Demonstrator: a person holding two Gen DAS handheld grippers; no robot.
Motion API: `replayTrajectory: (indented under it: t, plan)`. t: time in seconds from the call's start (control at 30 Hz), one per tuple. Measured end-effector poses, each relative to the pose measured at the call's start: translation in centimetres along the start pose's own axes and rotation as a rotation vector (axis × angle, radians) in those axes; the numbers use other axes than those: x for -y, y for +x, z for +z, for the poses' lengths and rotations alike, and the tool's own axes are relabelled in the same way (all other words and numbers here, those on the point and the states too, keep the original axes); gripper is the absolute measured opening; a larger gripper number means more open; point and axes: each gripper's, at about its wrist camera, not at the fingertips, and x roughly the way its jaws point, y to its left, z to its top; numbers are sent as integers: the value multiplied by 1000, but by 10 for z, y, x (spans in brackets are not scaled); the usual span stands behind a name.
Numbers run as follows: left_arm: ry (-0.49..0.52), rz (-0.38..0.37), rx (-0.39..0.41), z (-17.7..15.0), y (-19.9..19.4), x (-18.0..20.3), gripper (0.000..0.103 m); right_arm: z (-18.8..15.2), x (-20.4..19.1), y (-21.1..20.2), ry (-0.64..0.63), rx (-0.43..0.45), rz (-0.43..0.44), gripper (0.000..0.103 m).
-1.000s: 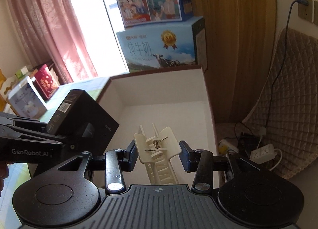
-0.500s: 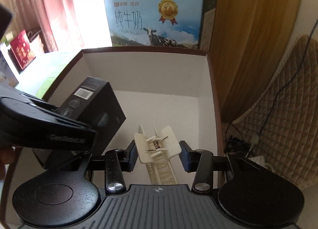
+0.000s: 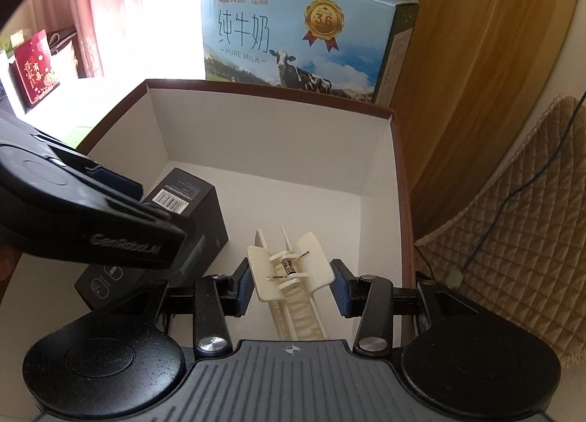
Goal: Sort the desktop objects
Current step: 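Open both grippers to release the black box and hair clip inside, then withdraw both tools from the brown box toward the remaining items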
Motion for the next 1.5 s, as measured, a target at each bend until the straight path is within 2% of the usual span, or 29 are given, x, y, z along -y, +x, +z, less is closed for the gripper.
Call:
replayTrajectory:
  t: [0.17,0.23,0.3,0.5,0.57,0.7,0.77,1.0,1.1,1.5]
  plan:
    - [0,5,7,-1,-7,-4,54,2,0,4,-29,16,9,41]
    - [1,8,9,-3,-9,-4,54,2,1,6,-34,23,20,45]
    - [2,7,9,-4,-11,-6,55,1,2,5,-28,28,35,56]
    - [2,-7,30,-12,-26,-9,57,-8,4,-17,-14,60,77,75]
    - [-4,-15,54,-17,-34,-10,62,-13,4,-26,-1,73,86,83]
    - [-6,-28,82,-26,-49,-12,66,-19,3,-45,33,99,99,97]
    - [-6,-38,96,-30,-58,-13,70,-22,4,-55,69,110,111,101]
    - [-23,-44,149,-47,-92,-15,77,-36,-4,-84,119,117,121,101]
    - [-26,-39,173,-54,-109,-15,83,-44,-9,-95,125,124,124,101]
    - [-57,-30,214,-97,-158,-15,88,-69,-32,-137,169,152,100,101]
